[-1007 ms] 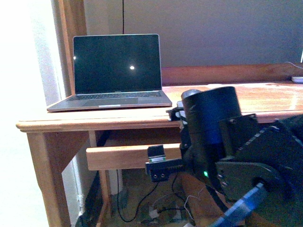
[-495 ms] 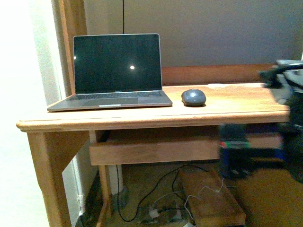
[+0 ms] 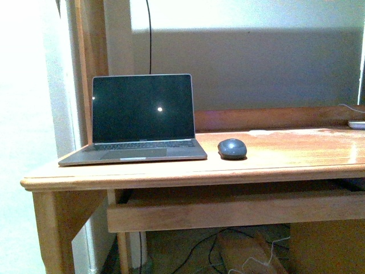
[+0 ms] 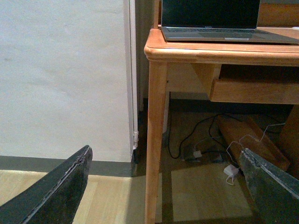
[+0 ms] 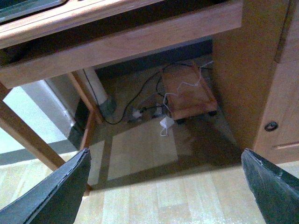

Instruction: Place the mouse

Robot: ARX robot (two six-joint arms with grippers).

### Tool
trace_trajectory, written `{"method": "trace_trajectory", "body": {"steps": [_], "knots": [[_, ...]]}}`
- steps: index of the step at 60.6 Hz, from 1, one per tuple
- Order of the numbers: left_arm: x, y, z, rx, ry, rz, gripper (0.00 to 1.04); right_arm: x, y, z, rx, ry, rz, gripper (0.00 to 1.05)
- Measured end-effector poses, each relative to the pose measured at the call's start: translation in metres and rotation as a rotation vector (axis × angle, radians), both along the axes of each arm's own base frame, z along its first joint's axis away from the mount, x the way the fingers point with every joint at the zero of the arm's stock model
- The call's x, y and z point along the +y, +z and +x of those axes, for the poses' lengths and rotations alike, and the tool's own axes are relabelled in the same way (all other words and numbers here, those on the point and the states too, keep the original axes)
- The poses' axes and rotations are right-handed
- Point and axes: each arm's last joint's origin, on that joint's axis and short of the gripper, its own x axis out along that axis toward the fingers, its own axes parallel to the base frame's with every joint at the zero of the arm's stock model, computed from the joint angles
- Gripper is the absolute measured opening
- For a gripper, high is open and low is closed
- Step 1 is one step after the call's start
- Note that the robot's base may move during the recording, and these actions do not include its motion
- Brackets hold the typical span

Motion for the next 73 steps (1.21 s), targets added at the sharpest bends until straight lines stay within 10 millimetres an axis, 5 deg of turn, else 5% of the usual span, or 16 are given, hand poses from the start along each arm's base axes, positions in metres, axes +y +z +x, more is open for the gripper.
{"method": "trace_trajectory", "body": {"steps": [5, 13, 34, 45, 73], "knots": [[0.0, 0.0, 0.0, 0.0, 0.0, 0.0, 0.97, 0.0, -0.01, 0.0, -0.061, 0.019, -0.017, 0.91], [0.0, 0.0, 0.0, -0.001, 0.0, 0.0, 0.97, -0.009, 0.002, -0.002, -0.226, 0.042, -0.159, 0.64], [0.0, 0.0, 0.0, 0.0, 0.0, 0.0, 0.97, -0.025, 0.0, -0.002, -0.219, 0.074, -0.238, 0.02], [0.0, 0.0, 0.0, 0.0, 0.0, 0.0, 0.97, -0.034, 0.0, -0.002, -0.216, 0.038, -0.248, 0.03], [0.0, 0.0, 0.0, 0.0, 0.0, 0.0, 0.97, -0.035, -0.001, -0.002, -0.215, 0.037, -0.249, 0.85]]}}
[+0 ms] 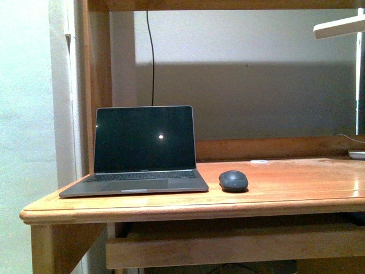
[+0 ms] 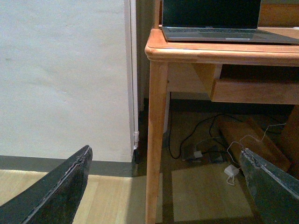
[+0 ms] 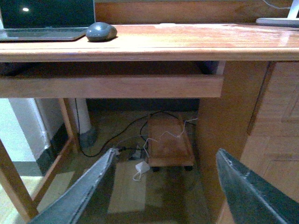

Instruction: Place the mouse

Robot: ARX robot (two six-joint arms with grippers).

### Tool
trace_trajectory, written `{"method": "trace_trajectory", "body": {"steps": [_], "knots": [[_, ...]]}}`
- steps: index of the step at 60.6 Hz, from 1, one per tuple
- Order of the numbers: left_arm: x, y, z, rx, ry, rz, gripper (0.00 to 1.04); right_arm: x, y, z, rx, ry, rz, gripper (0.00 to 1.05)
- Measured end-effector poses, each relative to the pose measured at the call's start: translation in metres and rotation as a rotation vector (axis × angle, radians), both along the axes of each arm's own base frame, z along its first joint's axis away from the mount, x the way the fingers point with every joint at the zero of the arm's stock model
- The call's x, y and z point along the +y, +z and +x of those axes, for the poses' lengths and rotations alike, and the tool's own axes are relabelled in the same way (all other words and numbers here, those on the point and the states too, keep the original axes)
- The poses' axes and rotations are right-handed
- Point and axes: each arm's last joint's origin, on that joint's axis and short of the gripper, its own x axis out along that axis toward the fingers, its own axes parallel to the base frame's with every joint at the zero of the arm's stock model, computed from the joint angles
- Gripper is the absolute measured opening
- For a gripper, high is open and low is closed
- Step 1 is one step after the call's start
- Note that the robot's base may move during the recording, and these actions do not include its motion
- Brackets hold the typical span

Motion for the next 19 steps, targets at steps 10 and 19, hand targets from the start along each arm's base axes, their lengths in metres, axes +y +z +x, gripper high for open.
{"method": "trace_trajectory", "body": {"steps": [10, 19], "knots": [[0.0, 0.0, 0.0, 0.0, 0.0, 0.0, 0.97, 0.0, 0.0, 0.0, 0.0, 0.0, 0.0, 0.97], [0.0, 0.0, 0.0, 0.0, 0.0, 0.0, 0.97, 0.0, 0.0, 0.0, 0.0, 0.0, 0.0, 0.97]]}}
